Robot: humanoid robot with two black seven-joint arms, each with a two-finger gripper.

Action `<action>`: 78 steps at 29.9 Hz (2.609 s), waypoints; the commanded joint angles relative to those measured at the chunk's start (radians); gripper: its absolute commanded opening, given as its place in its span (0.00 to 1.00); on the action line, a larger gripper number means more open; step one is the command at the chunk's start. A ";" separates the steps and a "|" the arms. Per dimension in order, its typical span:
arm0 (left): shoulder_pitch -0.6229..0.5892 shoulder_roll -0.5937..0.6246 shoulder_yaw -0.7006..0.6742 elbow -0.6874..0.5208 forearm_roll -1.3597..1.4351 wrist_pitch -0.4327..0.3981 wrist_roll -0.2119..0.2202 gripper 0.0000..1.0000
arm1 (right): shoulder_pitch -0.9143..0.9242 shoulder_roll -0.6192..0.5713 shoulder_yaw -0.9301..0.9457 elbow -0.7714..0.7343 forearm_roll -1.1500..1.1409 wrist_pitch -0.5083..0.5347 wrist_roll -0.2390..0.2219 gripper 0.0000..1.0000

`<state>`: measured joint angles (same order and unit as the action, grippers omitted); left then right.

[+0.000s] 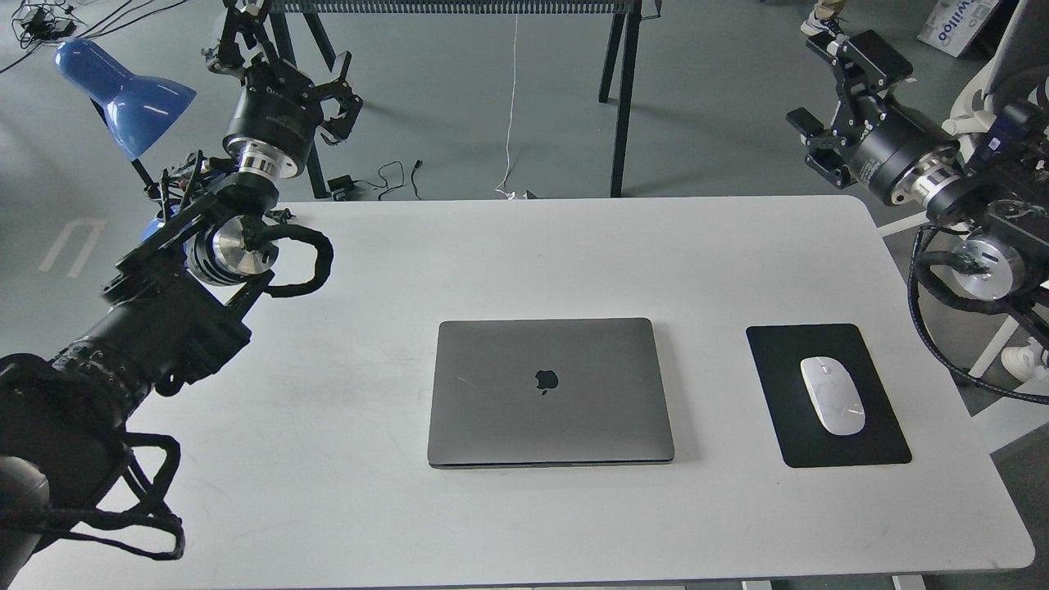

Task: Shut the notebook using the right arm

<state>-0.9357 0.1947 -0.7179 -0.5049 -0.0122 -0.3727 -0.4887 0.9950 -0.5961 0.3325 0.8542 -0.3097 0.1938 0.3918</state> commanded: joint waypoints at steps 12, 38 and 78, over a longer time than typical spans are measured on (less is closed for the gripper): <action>0.000 0.002 -0.002 0.000 -0.002 0.000 0.000 1.00 | 0.108 0.191 0.000 -0.161 -0.037 0.087 0.078 0.99; 0.000 0.002 -0.003 0.000 -0.002 0.000 0.000 1.00 | 0.079 0.288 0.026 -0.150 -0.052 -0.099 0.075 0.99; 0.001 0.003 -0.003 0.000 -0.002 -0.002 0.000 1.00 | -0.026 0.233 0.099 -0.037 -0.051 -0.027 0.085 0.99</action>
<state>-0.9349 0.1970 -0.7209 -0.5049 -0.0138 -0.3744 -0.4887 0.9684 -0.3510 0.4306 0.8187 -0.3609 0.1558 0.4764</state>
